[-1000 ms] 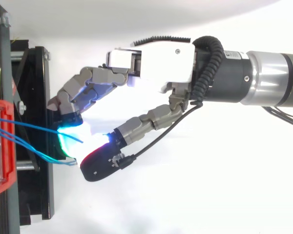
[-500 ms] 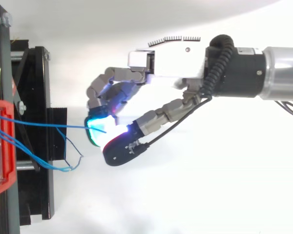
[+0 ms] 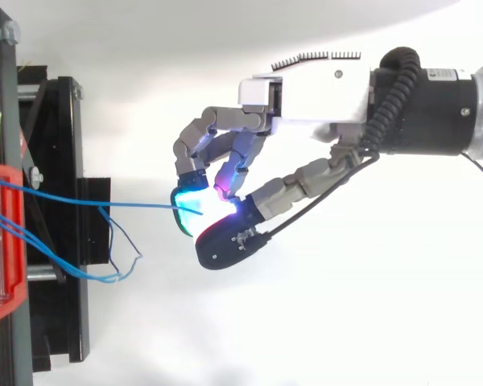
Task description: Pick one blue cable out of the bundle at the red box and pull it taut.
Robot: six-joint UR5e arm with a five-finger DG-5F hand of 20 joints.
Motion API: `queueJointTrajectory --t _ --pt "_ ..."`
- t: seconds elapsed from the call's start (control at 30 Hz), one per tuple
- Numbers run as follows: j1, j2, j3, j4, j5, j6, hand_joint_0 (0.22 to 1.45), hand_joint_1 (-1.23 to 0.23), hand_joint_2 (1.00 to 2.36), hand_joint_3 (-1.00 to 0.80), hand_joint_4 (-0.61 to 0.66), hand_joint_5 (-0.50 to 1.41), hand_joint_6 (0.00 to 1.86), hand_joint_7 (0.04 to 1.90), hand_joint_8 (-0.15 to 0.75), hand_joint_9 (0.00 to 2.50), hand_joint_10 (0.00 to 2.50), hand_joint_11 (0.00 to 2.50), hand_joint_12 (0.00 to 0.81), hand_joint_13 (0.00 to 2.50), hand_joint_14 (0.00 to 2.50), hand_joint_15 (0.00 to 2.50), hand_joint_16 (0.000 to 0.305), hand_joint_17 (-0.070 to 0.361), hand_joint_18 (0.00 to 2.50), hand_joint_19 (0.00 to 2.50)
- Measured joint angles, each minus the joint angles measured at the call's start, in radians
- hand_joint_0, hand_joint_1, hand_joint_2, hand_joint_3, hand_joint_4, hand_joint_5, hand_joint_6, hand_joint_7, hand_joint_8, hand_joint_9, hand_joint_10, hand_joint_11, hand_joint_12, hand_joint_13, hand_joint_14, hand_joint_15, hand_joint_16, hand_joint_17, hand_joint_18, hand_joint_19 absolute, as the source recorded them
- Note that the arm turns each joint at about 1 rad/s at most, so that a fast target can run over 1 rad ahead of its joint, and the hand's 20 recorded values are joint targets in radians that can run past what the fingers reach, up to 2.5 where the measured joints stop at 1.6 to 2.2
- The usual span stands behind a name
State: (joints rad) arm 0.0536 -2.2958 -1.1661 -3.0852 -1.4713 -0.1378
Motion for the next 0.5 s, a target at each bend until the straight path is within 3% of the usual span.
queueJointTrajectory --t 0.27,0.5 --pt "0.000 0.009 -0.002 -0.007 -0.001 -0.001 0.64 -0.83 1.02 -0.14 0.08 -0.12 0.93 1.11 0.375 1.07 0.01 1.06 0.365 0.50 0.01 0.19 0.048 0.108 0.41 0.11" --pt "0.007 0.009 -0.031 0.001 -0.004 -0.013 0.64 -0.83 1.02 -0.15 0.08 -0.12 0.93 1.12 0.377 1.06 0.01 1.06 0.366 0.51 0.01 0.19 0.048 0.108 0.41 0.11"
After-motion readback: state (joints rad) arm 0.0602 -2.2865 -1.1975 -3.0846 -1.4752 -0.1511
